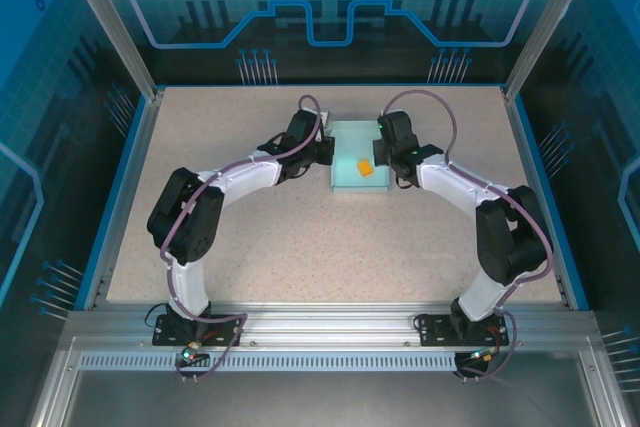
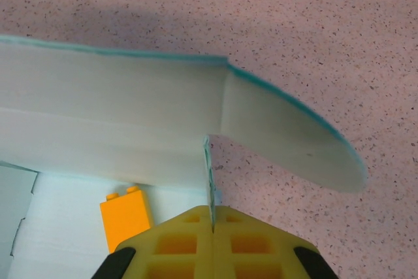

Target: Fold the paper box

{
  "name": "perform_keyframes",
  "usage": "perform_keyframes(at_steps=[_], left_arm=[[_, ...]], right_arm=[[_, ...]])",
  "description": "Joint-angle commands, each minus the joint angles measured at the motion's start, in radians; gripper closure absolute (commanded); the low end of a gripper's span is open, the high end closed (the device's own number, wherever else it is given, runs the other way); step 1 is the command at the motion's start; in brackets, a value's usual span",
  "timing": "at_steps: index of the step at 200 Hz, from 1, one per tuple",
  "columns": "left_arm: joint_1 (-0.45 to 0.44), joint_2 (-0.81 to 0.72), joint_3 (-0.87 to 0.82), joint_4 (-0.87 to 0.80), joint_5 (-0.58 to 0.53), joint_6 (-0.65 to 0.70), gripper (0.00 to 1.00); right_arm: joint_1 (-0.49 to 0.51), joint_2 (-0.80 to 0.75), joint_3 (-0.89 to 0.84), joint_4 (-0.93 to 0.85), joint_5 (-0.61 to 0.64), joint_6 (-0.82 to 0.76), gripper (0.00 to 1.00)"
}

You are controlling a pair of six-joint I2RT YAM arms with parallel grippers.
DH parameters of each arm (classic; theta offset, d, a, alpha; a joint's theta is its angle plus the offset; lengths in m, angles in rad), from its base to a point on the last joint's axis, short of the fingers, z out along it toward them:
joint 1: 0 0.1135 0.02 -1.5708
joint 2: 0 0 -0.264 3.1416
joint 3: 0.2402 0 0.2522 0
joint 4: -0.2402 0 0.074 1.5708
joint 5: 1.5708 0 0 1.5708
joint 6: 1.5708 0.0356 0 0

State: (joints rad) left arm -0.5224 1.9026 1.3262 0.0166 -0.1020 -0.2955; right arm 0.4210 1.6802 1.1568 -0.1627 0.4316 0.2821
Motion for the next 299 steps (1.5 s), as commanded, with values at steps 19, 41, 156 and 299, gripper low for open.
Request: perform_keyframes(at_steps=[19,41,156,299], left_arm=[[-0.02,-0.029,-0.014,0.086,-0.112,-0.086,0.96],[-0.028,-0.028,-0.024,0.113,-0.14,-0.097,0.98],[-0.084,0.011,-0.093,0.267,-0.325,-0.097,0.99],[-0.178,0.052,-0.226,0.471,-0.444,-0.099,0.99]], right_arm=[[0.008,0.009,0.012,0.07,0.043,0.061,1.0],[0.013,0.01,0.004,0.1,0.051,0.073,1.0],[0.053,0.053,-0.034,0.227,0.058,0.123,1.0],[0.104,0.049,-0.179,0.412,0.089,0.159,1.0]])
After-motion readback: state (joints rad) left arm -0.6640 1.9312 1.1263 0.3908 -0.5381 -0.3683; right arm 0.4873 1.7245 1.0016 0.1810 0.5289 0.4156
